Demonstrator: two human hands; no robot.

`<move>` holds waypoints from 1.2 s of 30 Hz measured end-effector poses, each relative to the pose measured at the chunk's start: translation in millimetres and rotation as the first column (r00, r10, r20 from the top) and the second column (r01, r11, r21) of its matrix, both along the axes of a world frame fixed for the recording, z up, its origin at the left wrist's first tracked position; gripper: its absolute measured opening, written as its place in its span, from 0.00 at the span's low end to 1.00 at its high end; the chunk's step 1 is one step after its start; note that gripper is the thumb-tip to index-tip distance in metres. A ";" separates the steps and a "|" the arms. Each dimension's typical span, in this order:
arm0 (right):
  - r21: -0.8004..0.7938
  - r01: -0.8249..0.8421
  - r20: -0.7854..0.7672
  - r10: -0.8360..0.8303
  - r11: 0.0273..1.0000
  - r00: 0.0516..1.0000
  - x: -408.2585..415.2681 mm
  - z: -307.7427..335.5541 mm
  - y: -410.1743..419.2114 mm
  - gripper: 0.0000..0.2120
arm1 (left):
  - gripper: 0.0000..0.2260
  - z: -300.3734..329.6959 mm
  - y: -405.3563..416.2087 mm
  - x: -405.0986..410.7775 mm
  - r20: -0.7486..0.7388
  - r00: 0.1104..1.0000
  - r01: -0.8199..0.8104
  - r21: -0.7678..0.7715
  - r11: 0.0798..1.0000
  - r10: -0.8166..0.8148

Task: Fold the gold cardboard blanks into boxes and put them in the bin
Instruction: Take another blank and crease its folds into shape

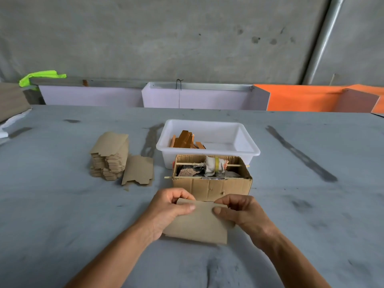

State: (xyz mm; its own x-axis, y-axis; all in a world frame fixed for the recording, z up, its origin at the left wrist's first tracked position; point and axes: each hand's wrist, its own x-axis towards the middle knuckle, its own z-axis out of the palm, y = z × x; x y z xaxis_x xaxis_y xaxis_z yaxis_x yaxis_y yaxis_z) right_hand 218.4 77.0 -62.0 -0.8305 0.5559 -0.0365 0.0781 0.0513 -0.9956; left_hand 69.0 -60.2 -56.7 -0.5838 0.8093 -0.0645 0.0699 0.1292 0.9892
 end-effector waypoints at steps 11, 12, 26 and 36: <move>-0.130 0.075 -0.163 -0.095 0.989 0.982 -3.9 3.8 -18.2 0.08 | 0.16 12.8 -0.5 9.3 0.192 0.981 -0.014 0.007 1.000 0.013; -0.122 0.079 -0.173 -0.099 0.989 0.980 -4.0 4.2 -19.6 0.09 | 0.17 13.3 0.2 10.6 0.203 0.979 -0.013 0.008 1.000 0.011; 0.193 0.022 -0.124 0.002 0.981 0.992 -1.1 8.2 -20.7 0.11 | 0.07 20.7 5.5 1.1 0.235 0.971 0.102 -0.221 0.970 -0.048; 0.124 -0.049 -0.076 0.059 0.991 0.995 1.8 7.9 -19.7 0.11 | 0.08 21.1 3.3 9.4 -0.046 0.997 0.061 -0.164 0.985 -0.069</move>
